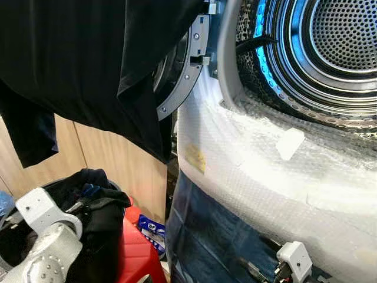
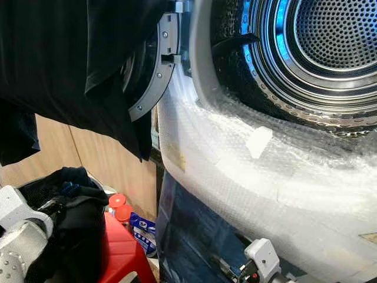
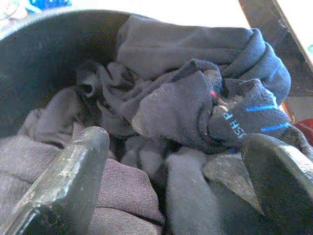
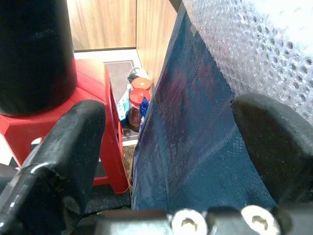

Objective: Clothes washing

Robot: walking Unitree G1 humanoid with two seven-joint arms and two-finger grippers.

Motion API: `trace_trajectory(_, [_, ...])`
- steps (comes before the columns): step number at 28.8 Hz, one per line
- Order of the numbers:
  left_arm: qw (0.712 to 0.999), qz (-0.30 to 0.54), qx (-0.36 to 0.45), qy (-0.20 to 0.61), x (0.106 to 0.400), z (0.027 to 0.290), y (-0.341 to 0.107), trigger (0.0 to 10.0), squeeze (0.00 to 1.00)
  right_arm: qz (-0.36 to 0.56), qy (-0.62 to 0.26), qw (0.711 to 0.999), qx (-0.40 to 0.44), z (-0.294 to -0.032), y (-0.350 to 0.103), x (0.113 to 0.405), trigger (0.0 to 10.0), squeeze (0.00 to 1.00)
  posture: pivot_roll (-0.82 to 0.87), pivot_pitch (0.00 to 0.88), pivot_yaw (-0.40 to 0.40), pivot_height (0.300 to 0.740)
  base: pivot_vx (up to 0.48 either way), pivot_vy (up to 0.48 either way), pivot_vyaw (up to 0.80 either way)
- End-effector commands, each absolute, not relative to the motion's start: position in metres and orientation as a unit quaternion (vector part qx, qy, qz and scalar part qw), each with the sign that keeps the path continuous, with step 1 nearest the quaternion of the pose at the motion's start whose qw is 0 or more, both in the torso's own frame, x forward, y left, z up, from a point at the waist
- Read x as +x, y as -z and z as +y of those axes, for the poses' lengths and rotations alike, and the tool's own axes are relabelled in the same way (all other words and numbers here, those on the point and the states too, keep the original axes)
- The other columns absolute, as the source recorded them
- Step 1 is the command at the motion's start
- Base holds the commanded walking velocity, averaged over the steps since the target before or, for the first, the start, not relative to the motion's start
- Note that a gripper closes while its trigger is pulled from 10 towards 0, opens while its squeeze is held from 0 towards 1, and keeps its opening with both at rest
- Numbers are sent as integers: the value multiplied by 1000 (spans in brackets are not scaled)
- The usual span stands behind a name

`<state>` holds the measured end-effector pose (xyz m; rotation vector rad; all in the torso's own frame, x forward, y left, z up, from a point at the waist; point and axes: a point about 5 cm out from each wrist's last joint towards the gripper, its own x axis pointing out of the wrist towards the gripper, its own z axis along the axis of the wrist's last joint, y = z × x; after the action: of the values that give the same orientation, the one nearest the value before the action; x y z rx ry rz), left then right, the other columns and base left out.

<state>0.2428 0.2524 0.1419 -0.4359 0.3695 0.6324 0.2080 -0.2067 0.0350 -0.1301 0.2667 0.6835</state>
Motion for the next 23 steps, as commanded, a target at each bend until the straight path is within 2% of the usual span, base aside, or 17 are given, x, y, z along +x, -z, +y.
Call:
trace_trajectory(1, [917, 180, -205, -293, 248, 254, -146, 10000, 0, 128, -332, 932, -71, -209, -38, 209, 10000, 0, 40, 0, -56, 740, 0, 0, 0])
trace_trajectory(13, [941, 199, -165, -216, 259, 245, -156, 10000, 0, 128, -334, 931, -71, -207, -37, 210, 10000, 0, 44, 0, -58, 740, 0, 0, 0])
trace_trajectory(23, [941, 246, -165, -165, 270, 246, -151, 10000, 0, 127, -331, 932, -71, -207, -37, 209, 10000, 0, 30, 0, -53, 740, 0, 0, 0])
